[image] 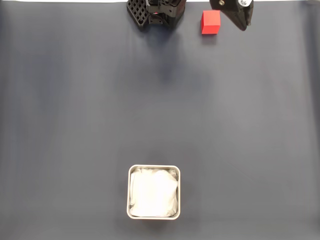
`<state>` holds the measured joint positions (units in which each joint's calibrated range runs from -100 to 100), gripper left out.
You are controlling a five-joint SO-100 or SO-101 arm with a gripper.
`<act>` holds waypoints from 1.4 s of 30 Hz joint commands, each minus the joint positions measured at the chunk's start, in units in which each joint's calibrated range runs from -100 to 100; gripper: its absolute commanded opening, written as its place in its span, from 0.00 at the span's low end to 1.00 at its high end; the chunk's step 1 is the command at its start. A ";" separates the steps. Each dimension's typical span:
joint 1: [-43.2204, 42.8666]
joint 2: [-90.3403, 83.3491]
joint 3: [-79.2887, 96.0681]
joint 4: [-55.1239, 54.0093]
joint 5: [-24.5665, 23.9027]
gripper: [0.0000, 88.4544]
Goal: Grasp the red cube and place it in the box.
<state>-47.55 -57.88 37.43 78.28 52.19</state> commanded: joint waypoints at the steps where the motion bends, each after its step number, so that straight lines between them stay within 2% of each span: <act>1: -2.59 -1.30 0.34 0.82 -0.63 0.01; 27: -18.57 -2.34 5.36 1.31 -0.93 0.02; 36: -20.77 -4.08 8.64 3.44 -0.44 0.03; 42: -21.91 -4.16 9.83 4.18 -0.29 0.08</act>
<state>-68.62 -60.92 47.29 81.46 51.60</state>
